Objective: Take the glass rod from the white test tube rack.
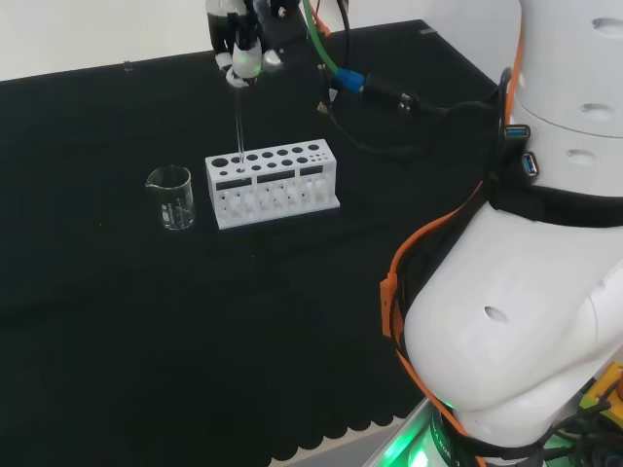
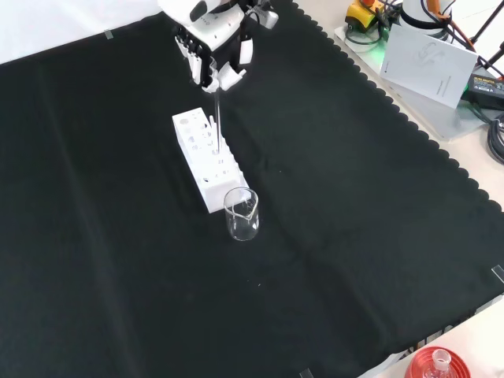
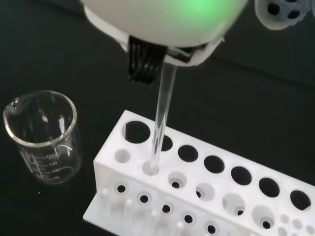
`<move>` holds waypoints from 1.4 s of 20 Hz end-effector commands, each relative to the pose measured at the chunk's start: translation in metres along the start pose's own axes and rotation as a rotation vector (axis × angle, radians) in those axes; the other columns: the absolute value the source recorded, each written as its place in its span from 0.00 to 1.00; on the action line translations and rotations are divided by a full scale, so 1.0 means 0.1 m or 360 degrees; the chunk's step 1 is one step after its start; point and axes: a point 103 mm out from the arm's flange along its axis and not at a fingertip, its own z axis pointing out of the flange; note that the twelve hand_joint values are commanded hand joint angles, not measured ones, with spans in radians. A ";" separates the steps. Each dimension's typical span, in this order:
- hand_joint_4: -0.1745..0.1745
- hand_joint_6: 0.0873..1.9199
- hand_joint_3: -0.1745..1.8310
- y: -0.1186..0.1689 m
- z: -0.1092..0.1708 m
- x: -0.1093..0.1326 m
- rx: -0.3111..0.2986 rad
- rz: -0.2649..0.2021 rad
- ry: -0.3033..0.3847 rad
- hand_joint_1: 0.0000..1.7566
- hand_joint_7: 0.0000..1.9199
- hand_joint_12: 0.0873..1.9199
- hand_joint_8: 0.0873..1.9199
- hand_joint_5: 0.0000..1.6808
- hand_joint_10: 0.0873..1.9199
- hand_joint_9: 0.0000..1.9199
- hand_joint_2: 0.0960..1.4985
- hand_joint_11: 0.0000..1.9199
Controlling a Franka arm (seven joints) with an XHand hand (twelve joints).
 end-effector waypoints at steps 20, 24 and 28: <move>0.00 0.43 0.53 -0.12 -0.58 0.36 -0.0131 -0.0056 -0.0037 0.75 0.75 0.23 0.29 0.68 0.08 0.87 0.32 0.84; 0.00 0.43 0.53 -0.16 -0.63 0.43 -0.0147 -0.0078 -0.0038 0.75 0.75 0.22 0.29 0.68 0.08 0.87 0.32 0.84; 0.00 0.43 0.53 -0.18 -0.63 0.46 -0.0143 -0.0094 -0.0035 0.75 0.75 0.22 0.29 0.68 0.08 0.87 0.32 0.84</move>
